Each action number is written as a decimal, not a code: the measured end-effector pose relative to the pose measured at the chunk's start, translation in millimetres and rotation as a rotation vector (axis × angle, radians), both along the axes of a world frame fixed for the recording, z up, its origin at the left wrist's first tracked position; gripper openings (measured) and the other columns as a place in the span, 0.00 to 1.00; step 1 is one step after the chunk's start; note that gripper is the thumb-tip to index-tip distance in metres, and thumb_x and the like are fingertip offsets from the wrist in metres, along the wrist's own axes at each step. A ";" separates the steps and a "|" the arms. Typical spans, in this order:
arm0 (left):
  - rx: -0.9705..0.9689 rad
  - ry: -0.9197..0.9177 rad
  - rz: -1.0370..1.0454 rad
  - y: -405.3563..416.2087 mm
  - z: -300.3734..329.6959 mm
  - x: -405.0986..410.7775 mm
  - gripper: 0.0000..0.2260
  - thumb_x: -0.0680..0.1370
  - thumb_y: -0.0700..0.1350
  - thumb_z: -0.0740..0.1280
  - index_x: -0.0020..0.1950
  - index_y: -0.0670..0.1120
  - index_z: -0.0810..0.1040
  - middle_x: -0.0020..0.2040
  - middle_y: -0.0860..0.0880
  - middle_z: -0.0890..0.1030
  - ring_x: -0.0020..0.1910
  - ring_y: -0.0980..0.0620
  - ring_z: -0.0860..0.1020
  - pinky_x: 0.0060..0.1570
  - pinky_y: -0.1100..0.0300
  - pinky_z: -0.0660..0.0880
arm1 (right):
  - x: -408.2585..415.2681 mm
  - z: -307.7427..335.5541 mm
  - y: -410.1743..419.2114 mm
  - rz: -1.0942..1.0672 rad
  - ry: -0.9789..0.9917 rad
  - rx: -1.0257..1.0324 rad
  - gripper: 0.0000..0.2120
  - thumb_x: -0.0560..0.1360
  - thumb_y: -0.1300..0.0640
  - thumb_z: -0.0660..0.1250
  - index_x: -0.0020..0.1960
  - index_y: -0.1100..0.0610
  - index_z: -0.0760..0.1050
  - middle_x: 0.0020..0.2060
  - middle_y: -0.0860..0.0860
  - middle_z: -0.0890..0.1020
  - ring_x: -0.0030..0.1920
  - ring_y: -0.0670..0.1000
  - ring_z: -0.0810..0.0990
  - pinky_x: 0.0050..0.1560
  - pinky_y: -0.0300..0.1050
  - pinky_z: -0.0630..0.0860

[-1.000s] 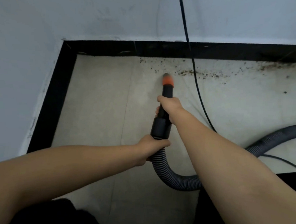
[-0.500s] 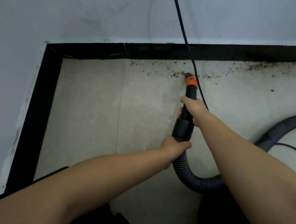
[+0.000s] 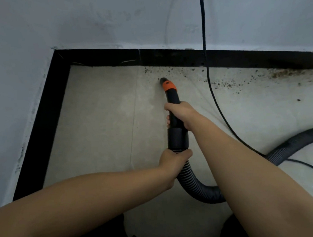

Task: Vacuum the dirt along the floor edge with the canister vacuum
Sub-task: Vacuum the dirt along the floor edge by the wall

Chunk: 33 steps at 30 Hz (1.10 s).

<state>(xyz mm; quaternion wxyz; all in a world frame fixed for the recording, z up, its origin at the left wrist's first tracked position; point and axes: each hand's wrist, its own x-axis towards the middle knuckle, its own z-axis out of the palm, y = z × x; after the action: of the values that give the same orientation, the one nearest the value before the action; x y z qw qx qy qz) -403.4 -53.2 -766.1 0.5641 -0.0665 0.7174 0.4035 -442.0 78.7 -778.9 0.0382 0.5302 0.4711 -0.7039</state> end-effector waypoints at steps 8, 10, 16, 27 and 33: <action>0.028 0.033 0.000 -6.8 -2.0 -19.8 0.06 0.75 0.42 0.69 0.49 0.45 0.76 0.41 0.47 0.78 0.40 0.50 0.76 0.40 0.60 0.74 | -16.6 0.9 -4.9 -0.022 0.012 -0.017 0.06 0.75 0.62 0.65 0.47 0.61 0.68 0.29 0.57 0.73 0.24 0.53 0.73 0.27 0.44 0.75; 0.043 0.028 -0.056 1.7 -3.0 -14.7 0.05 0.74 0.41 0.69 0.49 0.46 0.76 0.41 0.47 0.78 0.39 0.51 0.76 0.39 0.61 0.73 | -3.0 0.5 5.7 -0.089 0.004 -0.018 0.06 0.76 0.62 0.65 0.48 0.61 0.68 0.29 0.57 0.73 0.23 0.53 0.72 0.27 0.44 0.75; 0.071 0.010 -0.188 38.9 -9.7 4.9 0.14 0.72 0.43 0.71 0.57 0.46 0.77 0.47 0.46 0.80 0.46 0.47 0.78 0.44 0.59 0.74 | 37.2 -1.4 45.4 -0.288 -0.021 0.021 0.05 0.76 0.63 0.64 0.46 0.62 0.67 0.26 0.57 0.71 0.19 0.52 0.70 0.24 0.41 0.74; 0.093 -0.012 -0.046 72.8 -12.6 6.4 0.15 0.73 0.43 0.69 0.58 0.41 0.76 0.46 0.45 0.78 0.45 0.47 0.77 0.42 0.58 0.73 | 18.6 6.1 76.9 -0.100 -0.029 0.021 0.06 0.76 0.62 0.65 0.48 0.61 0.68 0.28 0.56 0.73 0.20 0.51 0.72 0.26 0.42 0.77; 0.081 -0.013 0.048 62.0 -17.5 0.9 0.09 0.73 0.43 0.69 0.52 0.44 0.76 0.41 0.48 0.77 0.44 0.47 0.77 0.43 0.57 0.74 | -2.2 3.0 62.4 0.016 -0.033 0.030 0.06 0.76 0.62 0.65 0.49 0.61 0.68 0.28 0.56 0.73 0.23 0.52 0.72 0.29 0.45 0.76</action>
<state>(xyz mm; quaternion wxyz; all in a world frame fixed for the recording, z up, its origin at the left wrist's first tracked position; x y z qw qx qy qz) -402.4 8.8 -783.6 0.5611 -0.0633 0.6949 0.4453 -444.2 141.1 -775.9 0.0436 0.5383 0.4854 -0.6876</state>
